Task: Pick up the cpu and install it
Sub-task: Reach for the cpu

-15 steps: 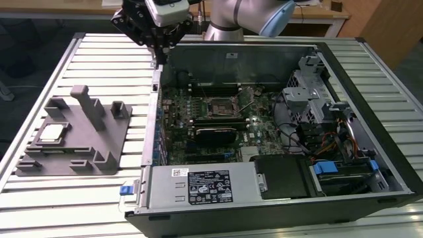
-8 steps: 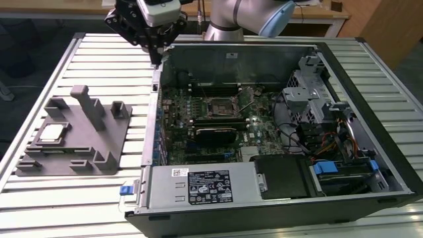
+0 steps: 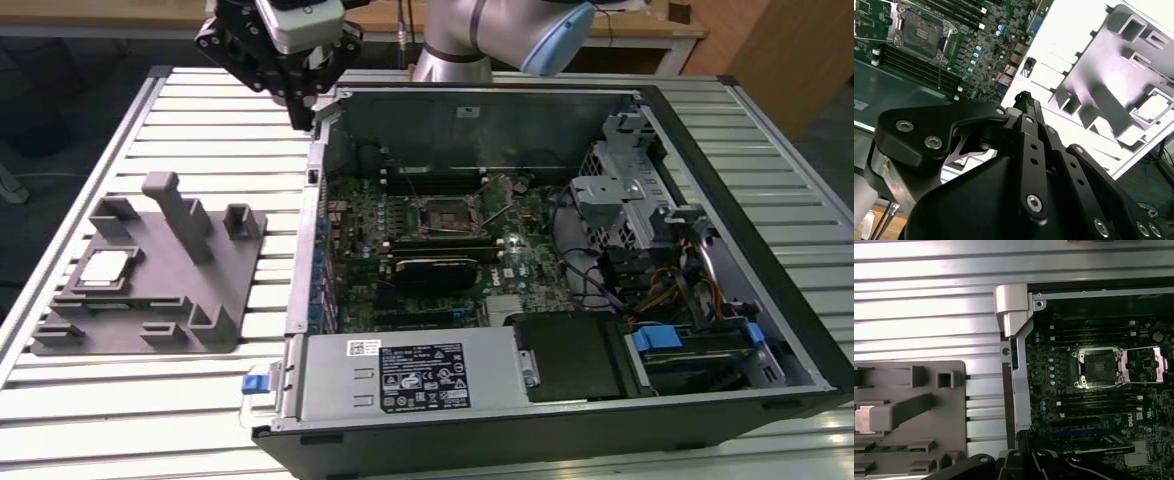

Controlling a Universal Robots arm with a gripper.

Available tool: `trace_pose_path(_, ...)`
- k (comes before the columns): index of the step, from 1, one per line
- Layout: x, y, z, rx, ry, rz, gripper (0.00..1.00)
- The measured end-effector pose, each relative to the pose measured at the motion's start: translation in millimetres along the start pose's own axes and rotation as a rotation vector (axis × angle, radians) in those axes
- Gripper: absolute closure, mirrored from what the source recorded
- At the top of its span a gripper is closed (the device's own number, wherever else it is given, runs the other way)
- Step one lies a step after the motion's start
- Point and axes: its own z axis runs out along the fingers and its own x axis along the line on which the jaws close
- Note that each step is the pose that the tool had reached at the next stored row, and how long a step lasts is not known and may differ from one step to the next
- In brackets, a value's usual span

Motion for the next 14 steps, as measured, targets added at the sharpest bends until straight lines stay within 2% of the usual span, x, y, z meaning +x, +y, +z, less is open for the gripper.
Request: trace_pose_path(14, 25.2, -1.9, -0.7, -0.0050, 0.0004, 0.000, 0.89)
